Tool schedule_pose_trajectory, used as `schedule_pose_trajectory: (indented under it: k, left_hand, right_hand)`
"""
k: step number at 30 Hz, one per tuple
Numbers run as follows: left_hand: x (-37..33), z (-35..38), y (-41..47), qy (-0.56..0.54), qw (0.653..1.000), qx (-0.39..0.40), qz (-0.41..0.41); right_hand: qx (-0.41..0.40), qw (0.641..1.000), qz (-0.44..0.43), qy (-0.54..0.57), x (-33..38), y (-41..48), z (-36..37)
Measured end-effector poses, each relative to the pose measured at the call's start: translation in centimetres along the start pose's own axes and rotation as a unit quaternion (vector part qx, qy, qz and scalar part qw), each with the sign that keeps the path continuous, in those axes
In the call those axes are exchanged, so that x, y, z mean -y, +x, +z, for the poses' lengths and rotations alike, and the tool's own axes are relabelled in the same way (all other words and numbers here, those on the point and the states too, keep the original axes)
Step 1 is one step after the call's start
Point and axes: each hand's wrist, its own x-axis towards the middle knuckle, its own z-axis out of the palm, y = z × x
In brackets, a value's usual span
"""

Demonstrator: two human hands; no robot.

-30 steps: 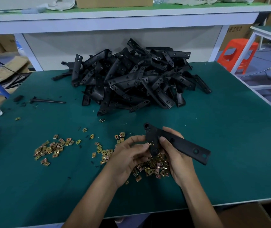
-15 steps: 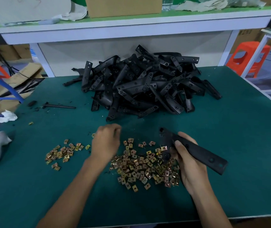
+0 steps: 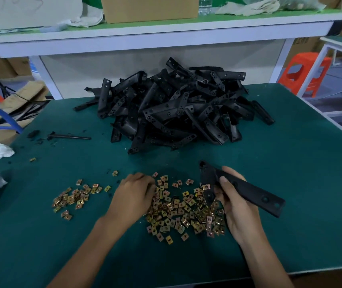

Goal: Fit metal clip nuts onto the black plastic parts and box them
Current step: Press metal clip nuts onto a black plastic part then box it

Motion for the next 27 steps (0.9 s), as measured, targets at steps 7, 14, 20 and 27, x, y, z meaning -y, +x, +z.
schedule_pose_trajectory:
  k: [7, 14, 20, 27]
  left_hand:
    - [-0.3, 0.5, 0.6, -0.074, 0.995, 0.031, -0.054]
    - [-1.0, 0.3, 2.7, -0.032, 0.996, 0.022, -0.076]
    - [-0.5, 0.8, 2.7, -0.062, 0.993, -0.003, -0.096]
    - [-0.5, 1.5, 2.9, 0.006, 0.999, -0.01, -0.049]
  right_hand:
    - [-0.016, 1.0, 0.005, 0.005, 0.0, -0.1, 0.1]
    - [-0.015, 1.0, 0.012, 0.016, 0.2, 0.0, 0.1]
    - [-0.007, 1.0, 0.021, 0.016, 0.2, -0.3, 0.4]
    - [0.004, 0.999, 0.027, 0.027, 0.5, -0.4, 0.2]
